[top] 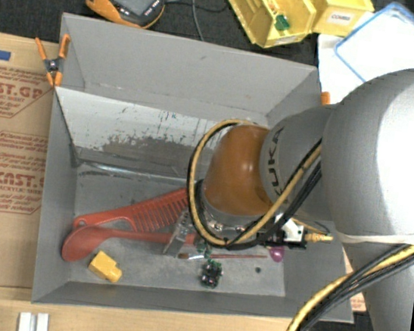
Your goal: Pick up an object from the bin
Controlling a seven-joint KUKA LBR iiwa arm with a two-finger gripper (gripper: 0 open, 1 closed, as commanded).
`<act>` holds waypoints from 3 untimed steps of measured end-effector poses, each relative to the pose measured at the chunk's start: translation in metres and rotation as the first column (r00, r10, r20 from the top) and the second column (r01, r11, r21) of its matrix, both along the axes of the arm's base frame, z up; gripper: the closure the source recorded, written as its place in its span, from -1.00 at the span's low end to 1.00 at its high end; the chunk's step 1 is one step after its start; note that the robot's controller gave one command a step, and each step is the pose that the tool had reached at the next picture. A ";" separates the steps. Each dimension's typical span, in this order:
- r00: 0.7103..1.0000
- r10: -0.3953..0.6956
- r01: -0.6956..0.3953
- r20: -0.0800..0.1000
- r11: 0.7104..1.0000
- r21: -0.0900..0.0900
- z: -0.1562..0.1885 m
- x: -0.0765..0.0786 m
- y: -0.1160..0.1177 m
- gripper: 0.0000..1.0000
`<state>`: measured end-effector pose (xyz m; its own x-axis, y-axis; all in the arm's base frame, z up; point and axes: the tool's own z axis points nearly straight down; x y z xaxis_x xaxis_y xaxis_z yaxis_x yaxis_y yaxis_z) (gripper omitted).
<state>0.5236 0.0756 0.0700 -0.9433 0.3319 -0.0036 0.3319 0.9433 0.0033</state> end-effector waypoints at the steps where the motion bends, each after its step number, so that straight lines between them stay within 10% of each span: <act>1: 1.000 0.000 0.000 0.000 1.000 0.000 0.000 0.000 0.000 1.00; 3: 1.000 -0.001 0.001 -0.005 1.000 -0.005 0.058 -0.002 0.007 1.00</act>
Offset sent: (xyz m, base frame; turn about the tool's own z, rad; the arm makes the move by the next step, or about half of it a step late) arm -0.0098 0.0127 0.0355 0.0242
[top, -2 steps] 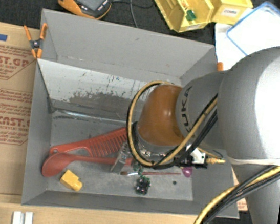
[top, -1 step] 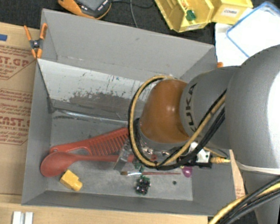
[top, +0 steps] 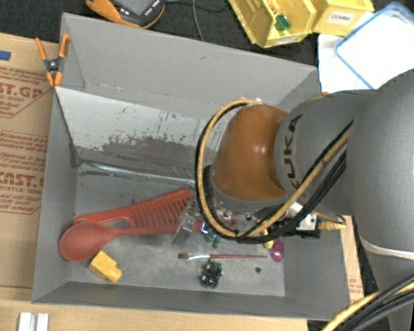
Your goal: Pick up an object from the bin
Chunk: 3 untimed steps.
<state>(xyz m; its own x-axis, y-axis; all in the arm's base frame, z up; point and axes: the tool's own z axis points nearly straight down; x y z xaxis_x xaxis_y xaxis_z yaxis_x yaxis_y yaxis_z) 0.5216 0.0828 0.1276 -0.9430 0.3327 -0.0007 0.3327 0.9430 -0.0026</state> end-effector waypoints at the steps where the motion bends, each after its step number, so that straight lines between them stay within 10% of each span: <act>1: 0.996 0.087 -0.087 -0.003 0.996 -0.008 -0.015 -0.015 0.007 1.00; 2: 0.931 0.365 -0.365 -0.002 0.931 -0.002 -0.017 -0.009 0.001 1.00; 3: 0.996 0.089 -0.089 -0.004 0.996 -0.006 0.022 -0.009 0.007 1.00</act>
Offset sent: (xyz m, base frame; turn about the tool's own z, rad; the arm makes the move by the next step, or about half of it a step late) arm -0.0065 -0.0015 -0.0170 -0.3897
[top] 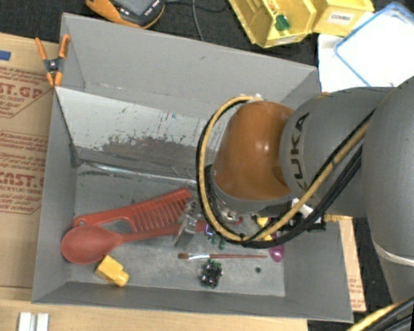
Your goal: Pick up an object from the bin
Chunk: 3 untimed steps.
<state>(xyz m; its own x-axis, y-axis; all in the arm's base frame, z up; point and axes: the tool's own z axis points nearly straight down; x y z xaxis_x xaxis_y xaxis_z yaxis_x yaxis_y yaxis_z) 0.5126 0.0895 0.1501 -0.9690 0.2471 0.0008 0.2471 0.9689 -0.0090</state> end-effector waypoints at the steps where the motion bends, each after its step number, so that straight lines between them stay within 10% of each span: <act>1: 0.981 0.194 -0.194 -0.002 0.981 -0.003 -0.017 0.002 -0.001 1.00; 3: 0.976 0.217 -0.217 -0.005 0.976 -0.007 -0.037 0.005 0.009 1.00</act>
Offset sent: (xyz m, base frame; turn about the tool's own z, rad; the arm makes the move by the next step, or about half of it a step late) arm 0.0031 0.0043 -0.0183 -0.2230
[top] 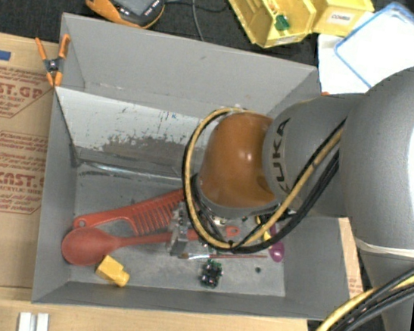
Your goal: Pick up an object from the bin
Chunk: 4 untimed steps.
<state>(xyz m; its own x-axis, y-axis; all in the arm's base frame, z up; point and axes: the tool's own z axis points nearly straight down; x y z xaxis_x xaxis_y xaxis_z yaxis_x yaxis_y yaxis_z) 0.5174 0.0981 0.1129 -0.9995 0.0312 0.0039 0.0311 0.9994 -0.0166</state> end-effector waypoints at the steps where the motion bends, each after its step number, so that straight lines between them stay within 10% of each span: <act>1: 1.000 0.020 -0.020 0.000 1.000 0.003 0.023 -0.016 -0.009 1.00; 2: 1.000 0.018 -0.018 -0.003 1.000 -0.003 0.014 -0.007 0.013 1.00; 3: 1.000 0.019 -0.019 -0.006 1.000 0.001 0.117 -0.017 -0.001 1.00; 4: 0.999 0.040 -0.040 -0.008 0.999 -0.005 0.040 -0.019 0.015 1.00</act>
Offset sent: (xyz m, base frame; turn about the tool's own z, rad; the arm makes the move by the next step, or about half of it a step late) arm -0.0073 0.0145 0.0150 -0.0183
